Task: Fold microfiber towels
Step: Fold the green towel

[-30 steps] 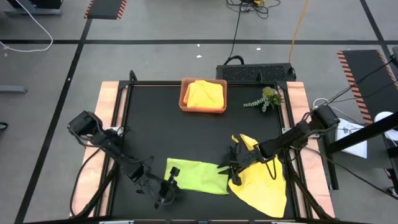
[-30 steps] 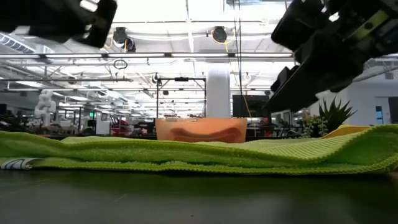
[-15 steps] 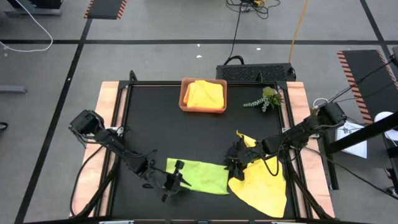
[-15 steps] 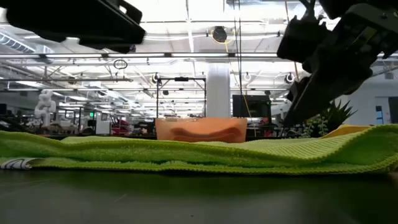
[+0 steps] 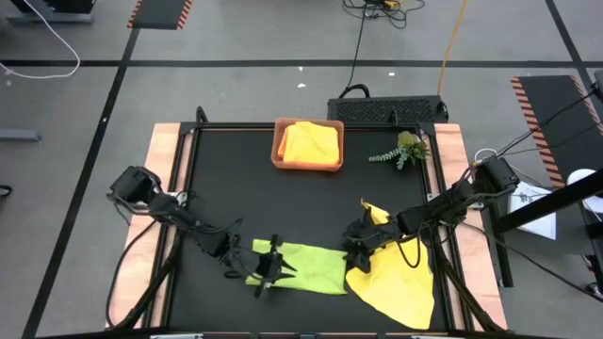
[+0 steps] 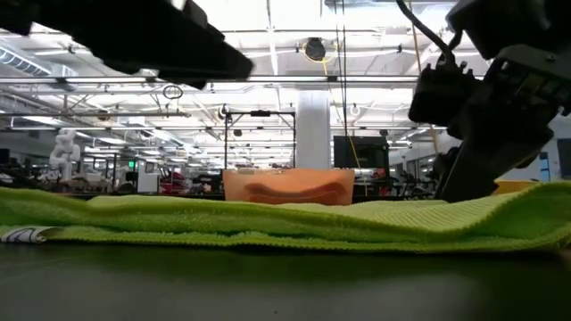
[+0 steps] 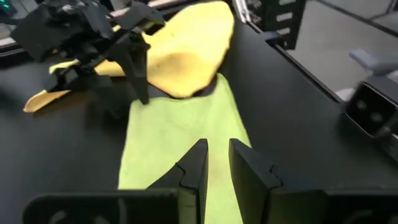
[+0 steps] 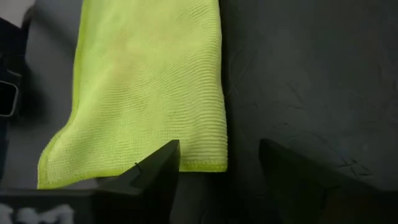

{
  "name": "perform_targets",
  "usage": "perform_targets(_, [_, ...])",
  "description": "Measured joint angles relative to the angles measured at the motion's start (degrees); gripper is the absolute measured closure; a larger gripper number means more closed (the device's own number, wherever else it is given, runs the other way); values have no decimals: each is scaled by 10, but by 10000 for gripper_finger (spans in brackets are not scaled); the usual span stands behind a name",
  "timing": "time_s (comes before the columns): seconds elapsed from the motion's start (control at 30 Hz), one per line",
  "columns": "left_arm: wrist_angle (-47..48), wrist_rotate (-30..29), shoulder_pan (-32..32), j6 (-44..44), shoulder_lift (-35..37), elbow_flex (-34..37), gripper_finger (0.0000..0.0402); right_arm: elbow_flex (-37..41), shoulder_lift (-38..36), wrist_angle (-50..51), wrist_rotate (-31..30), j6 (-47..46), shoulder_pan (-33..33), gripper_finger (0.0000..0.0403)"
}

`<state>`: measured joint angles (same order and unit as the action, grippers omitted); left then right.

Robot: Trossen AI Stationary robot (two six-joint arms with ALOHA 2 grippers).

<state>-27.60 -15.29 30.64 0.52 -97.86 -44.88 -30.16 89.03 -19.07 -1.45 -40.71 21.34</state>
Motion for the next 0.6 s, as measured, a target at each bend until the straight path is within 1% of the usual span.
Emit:
perform_targets(0.13, [-66, 24, -18, 17, -30, 0, 332, 27, 0, -55, -2, -7, 0, 211])
perform_targets(0.23, [-95, 34, -38, 34, -55, 0, 332, 40, 0, -73, -1, -7, -1, 231])
perform_targets(0.4, [-111, 35, -79, -1, -62, 0, 332, 48, 0, -77, -3, -1, -2, 288])
perform_targets(0.47, [-114, 62, -93, -16, -61, 0, 332, 49, 0, -82, -3, 15, -1, 320])
perform_targets(0.6, [-137, 148, -119, -13, -61, 0, 332, 50, 1, -129, 1, 42, 2, 387])
